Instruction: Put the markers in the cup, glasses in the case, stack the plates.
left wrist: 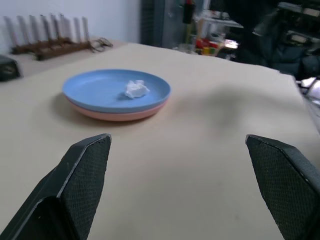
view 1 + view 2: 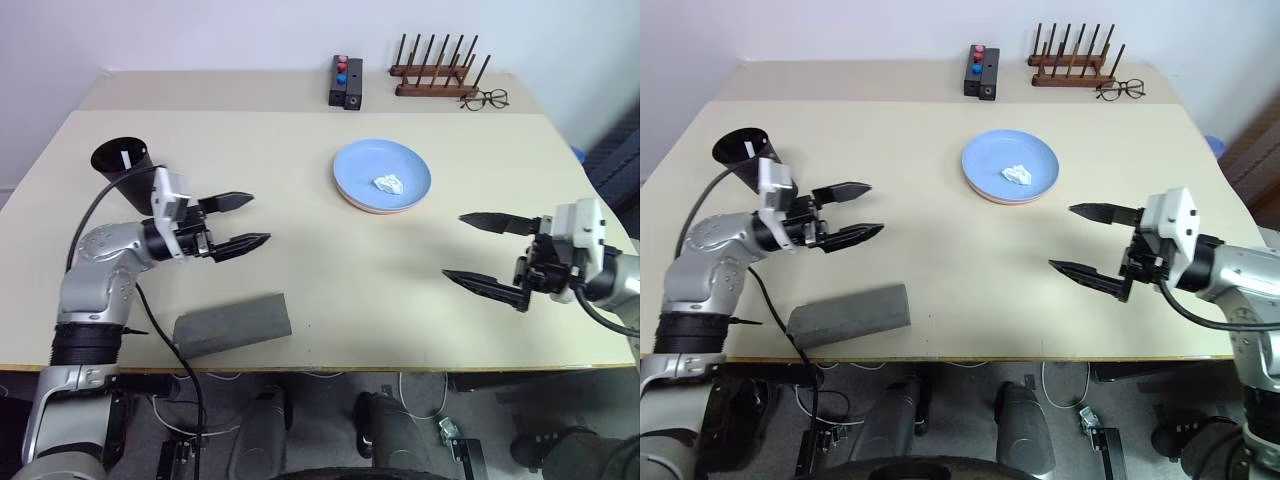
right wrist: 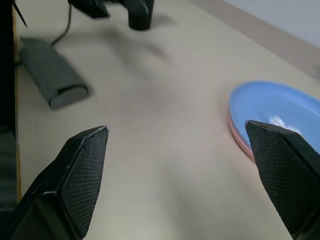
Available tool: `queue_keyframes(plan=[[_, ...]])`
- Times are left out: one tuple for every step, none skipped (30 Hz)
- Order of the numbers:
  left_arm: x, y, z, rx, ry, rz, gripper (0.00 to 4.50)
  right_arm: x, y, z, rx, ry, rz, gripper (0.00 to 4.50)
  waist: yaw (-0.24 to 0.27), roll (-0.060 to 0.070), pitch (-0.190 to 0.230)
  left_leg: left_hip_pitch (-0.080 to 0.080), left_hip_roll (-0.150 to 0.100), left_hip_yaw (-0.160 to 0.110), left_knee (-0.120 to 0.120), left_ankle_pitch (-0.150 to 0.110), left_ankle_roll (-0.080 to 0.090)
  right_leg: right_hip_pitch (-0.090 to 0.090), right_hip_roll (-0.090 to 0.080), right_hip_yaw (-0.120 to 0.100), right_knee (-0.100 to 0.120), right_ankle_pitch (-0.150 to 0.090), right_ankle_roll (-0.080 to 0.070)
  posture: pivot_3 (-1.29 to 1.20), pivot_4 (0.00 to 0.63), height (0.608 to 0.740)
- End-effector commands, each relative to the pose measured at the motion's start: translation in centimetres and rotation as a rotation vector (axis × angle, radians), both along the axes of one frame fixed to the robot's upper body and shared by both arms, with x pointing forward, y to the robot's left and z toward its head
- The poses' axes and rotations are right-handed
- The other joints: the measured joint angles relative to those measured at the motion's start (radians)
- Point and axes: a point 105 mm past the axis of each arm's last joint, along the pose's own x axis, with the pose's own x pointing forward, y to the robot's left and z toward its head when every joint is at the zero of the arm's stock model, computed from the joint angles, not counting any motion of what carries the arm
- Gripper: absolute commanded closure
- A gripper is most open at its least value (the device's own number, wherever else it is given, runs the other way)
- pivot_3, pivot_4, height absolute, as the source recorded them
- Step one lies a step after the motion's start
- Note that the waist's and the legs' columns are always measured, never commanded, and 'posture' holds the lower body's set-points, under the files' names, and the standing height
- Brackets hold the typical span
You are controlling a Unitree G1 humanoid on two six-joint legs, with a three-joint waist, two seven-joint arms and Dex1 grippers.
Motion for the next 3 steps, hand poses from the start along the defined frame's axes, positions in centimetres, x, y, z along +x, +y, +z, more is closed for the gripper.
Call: queue_keyframes(plan=[[-0.57, 1.44, 1.18, 0.004, -0.038, 0.048, 0.0, 0.32, 0.23, 1.37, -0.004, -0.058, 0.029, 0.06, -0.003, 0.0, 0.0, 0.0, 0.0, 0.0, 0.0, 0.0, 0.0, 0.0, 0.0, 0.0, 0.001, 0.0, 0.0, 0.0, 0.15, 0.74], [-0.68, 1.47, 1.33, 0.01, -0.051, 0.053, 0.0, 0.75, 0.44, 1.36, 0.0, -0.065, 0.035, 0.06, -0.004, 0.0, 0.0, 0.0, 0.001, 0.0, 0.001, 0.0, 0.0, 0.0, 0.0, 0.0, 0.001, 0.0, 0.0, 0.0, 0.15, 0.74], [-0.79, 1.46, 1.52, 0.014, -0.06, 0.054, 0.0, 1.18, 0.58, 1.3, 0.005, -0.07, 0.039, 0.06, -0.004, 0.0, 0.0, 0.0, 0.001, 0.0, 0.001, -0.001, -0.001, 0.0, 0.0, 0.0, 0.001, 0.0, 0.001, 0.0, 0.15, 0.74]])
